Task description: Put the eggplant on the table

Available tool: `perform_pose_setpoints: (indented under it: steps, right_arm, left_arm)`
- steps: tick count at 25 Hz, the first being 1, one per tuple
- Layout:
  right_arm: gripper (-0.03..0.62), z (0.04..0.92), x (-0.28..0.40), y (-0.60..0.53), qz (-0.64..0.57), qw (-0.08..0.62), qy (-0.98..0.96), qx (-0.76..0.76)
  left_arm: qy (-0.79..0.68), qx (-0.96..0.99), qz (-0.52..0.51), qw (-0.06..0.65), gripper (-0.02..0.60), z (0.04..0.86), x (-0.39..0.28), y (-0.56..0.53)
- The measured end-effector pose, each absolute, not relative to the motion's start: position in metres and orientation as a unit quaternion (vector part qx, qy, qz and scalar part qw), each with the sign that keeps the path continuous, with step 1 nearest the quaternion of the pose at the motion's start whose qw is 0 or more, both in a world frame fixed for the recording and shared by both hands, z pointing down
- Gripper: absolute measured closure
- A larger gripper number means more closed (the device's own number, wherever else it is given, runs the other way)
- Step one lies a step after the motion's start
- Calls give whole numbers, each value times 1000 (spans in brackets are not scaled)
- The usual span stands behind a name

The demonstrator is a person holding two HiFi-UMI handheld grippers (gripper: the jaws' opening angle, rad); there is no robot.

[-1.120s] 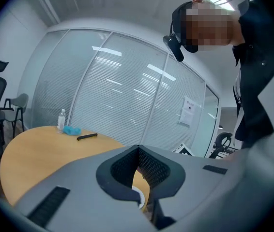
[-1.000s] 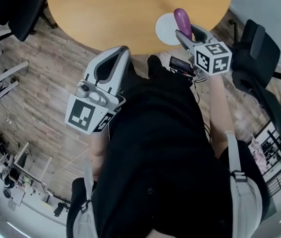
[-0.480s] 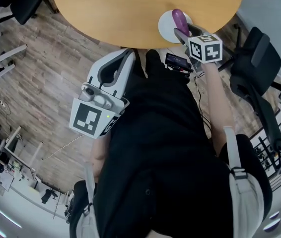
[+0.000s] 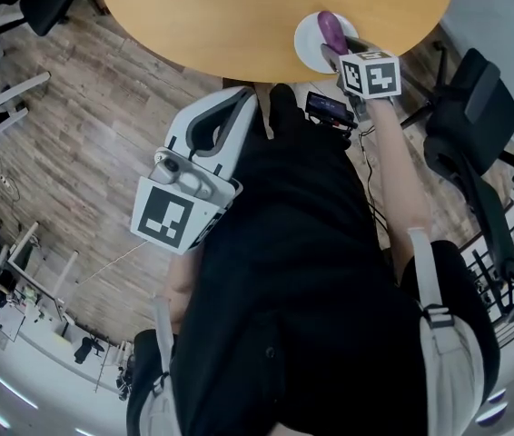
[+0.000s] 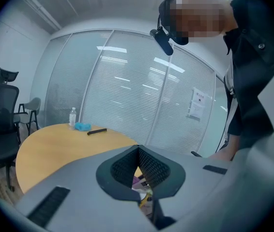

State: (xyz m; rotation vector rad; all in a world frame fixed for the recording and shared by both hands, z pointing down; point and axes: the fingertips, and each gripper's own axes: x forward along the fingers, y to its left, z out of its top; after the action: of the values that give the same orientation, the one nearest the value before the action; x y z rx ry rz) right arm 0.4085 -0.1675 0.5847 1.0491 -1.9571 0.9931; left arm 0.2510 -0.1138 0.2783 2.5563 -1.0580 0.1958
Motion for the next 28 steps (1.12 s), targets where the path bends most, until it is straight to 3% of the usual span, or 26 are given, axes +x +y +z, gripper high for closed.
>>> perform_pose_setpoints:
  steps: [28]
  right_arm:
    - [376, 602, 410, -163, 399, 378, -723, 419]
  left_arm:
    - [-388, 901, 73, 182, 569, 280, 238, -113]
